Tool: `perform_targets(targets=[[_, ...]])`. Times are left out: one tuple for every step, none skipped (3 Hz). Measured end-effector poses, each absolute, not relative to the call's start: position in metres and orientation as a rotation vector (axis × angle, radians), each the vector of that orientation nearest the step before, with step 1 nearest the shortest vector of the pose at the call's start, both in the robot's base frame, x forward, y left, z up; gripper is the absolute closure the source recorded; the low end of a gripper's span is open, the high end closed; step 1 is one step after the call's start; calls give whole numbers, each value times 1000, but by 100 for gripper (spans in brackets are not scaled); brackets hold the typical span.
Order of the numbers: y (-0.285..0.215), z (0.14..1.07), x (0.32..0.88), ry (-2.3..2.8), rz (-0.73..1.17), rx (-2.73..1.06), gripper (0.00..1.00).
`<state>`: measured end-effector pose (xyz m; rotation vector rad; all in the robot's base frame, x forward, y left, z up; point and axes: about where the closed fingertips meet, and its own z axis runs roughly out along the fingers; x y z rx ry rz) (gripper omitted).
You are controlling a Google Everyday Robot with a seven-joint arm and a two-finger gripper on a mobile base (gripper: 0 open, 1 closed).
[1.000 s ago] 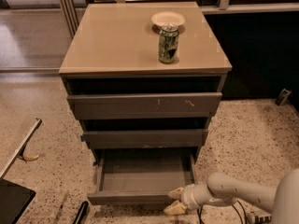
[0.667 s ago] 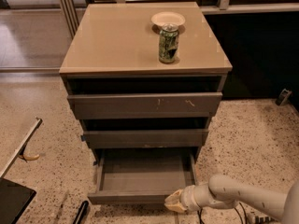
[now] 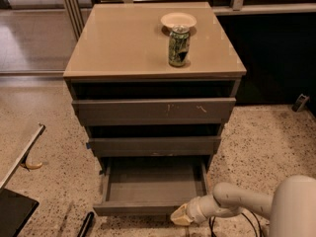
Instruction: Close bottom drawer
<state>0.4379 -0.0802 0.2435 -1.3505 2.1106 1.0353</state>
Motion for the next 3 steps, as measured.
perform_targets(targets=[[-77, 209, 450, 2145, 1090, -1347, 100], [-76, 190, 471, 2163, 1095, -1333, 81], [-78, 189, 483, 2165, 1077, -1322, 58]])
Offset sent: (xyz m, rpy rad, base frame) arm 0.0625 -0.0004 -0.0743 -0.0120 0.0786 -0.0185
